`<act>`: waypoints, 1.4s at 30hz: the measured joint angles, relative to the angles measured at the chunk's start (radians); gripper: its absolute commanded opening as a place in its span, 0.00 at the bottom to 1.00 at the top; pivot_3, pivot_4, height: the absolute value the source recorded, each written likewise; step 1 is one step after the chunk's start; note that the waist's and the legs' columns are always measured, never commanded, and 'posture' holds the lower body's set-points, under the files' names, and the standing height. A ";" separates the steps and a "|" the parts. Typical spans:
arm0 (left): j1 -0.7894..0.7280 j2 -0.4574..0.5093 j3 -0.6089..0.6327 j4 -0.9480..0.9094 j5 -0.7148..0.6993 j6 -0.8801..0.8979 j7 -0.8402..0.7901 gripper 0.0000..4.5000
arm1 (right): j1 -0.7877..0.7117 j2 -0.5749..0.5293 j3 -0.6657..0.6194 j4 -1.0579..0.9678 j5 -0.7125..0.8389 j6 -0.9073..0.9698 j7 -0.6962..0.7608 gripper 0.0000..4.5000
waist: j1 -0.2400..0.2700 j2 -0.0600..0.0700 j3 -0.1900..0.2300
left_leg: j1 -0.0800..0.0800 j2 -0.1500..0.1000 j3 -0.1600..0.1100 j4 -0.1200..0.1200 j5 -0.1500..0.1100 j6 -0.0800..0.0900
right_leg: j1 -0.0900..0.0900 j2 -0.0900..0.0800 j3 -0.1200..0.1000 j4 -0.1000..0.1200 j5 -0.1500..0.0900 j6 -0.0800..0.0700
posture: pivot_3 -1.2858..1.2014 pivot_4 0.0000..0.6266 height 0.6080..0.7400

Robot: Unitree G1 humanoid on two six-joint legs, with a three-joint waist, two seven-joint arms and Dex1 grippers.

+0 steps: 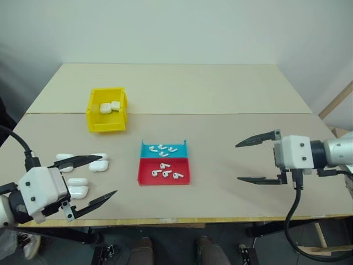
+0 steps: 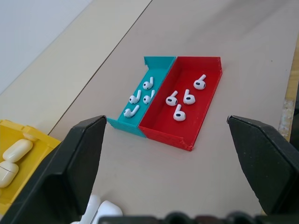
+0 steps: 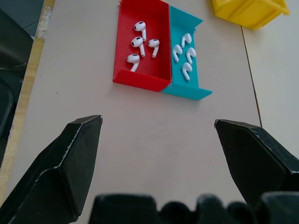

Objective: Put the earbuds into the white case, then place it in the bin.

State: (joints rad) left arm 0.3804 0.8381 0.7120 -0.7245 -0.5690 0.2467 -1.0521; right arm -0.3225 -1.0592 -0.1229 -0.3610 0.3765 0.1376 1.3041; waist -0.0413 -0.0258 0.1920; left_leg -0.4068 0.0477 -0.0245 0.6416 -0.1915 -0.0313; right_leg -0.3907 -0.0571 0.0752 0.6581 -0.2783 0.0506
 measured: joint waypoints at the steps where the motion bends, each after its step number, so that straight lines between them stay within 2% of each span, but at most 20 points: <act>1: -0.001 0.000 0.000 0.000 -0.002 0.000 0.000 1.00 | 0.000 0.000 0.000 0.000 0.000 0.000 0.000 0.99 | 0.000 0.000 0.000 | 0.000 0.000 0.000 0.000 0.000 0.000 | 0.000 0.000 0.000 0.000 0.000 0.000 | 0.52 0.24 1.00; 7: -0.003 -0.003 -0.001 -0.006 0.004 0.018 0.035 1.00 | -0.002 0.003 0.010 0.000 -0.001 0.000 0.000 0.99 | -0.001 0.000 0.000 | 0.000 0.000 0.000 0.000 0.000 0.000 | 0.000 0.000 0.000 0.000 0.000 0.000 | 0.52 0.24 1.00; 16: 0.084 -0.018 0.009 -0.078 0.080 0.065 0.104 1.00 | -0.023 0.007 0.037 0.016 -0.003 -0.007 0.002 0.99 | -0.001 0.000 0.000 | 0.000 0.000 0.000 0.000 0.000 0.000 | 0.000 0.000 0.000 0.000 0.000 0.000 | 0.52 0.24 1.00; 22: 0.175 -0.078 0.061 -0.251 0.117 0.236 0.252 1.00 | -0.050 0.008 0.051 0.032 -0.008 -0.015 0.008 0.99 | -0.002 0.000 0.000 | 0.000 0.000 0.000 0.000 0.000 0.000 | 0.000 0.000 0.000 0.000 0.000 0.000 | 0.52 0.24 1.00; 25: 0.221 -0.072 0.093 -0.253 0.098 0.330 0.336 1.00 | -0.050 0.008 0.055 0.033 -0.008 -0.015 0.018 0.99 | -0.001 0.000 0.000 | 0.001 0.000 0.000 0.000 0.000 0.000 | 0.000 0.000 0.000 0.000 0.000 0.000 | 0.52 0.24 1.00; 29: 0.234 0.089 0.186 -0.256 -0.076 0.623 0.493 1.00 | -0.047 0.008 0.061 0.031 -0.008 -0.015 0.024 0.99 | 0.004 -0.001 0.000 | 0.001 0.000 -0.001 0.000 0.000 0.000 | 0.000 0.000 -0.001 0.001 -0.001 0.000 | 0.52 0.24 1.00; 32: 0.051 0.160 0.259 -0.254 -0.261 1.016 0.615 1.00 | -0.042 0.018 0.075 0.031 -0.009 -0.015 0.022 0.99 | 0.002 -0.001 0.000 | 0.001 0.000 -0.001 0.000 0.000 0.000 | 0.001 0.000 -0.001 0.001 -0.001 0.001 | 0.52 0.24 1.00; 35: -0.111 0.221 0.256 -0.218 -0.392 1.277 0.663 1.00 | -0.045 0.044 0.099 0.029 -0.013 -0.015 0.008 0.99 | -0.001 -0.002 0.001 | 0.001 0.000 -0.002 0.000 0.000 0.000 | 0.000 0.000 -0.002 0.002 -0.001 0.001 | 0.52 0.24 1.00; 40: -0.128 0.379 0.244 -0.013 -0.661 1.363 0.854 1.00 | -0.046 0.057 0.122 0.027 -0.023 -0.015 -0.008 0.99 | -0.005 -0.002 0.001 | 0.000 0.000 -0.002 -0.002 0.000 0.000 | -0.003 0.000 -0.001 0.005 0.002 -0.007 | 0.52 0.24 1.00; 42: -0.105 0.466 0.236 0.104 -0.827 1.364 0.962 1.00 | -0.045 0.057 0.122 0.024 -0.023 -0.014 -0.011 0.99 | -0.002 -0.002 0.001 | 0.000 0.000 -0.002 -0.002 0.000 0.000 | -0.004 -0.001 -0.002 0.005 0.002 -0.007 | 0.52 0.24 1.00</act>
State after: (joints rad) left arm 0.2753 1.3038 0.9479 -0.6208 -1.3961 1.6108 -0.0897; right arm -0.3680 -1.0026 -0.0007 -0.3366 0.3539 0.1233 1.2930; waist -0.0436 -0.0279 0.1930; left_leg -0.4066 0.0479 -0.0269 0.6396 -0.1916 -0.0314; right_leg -0.3943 -0.0576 0.0735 0.6631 -0.2763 0.0432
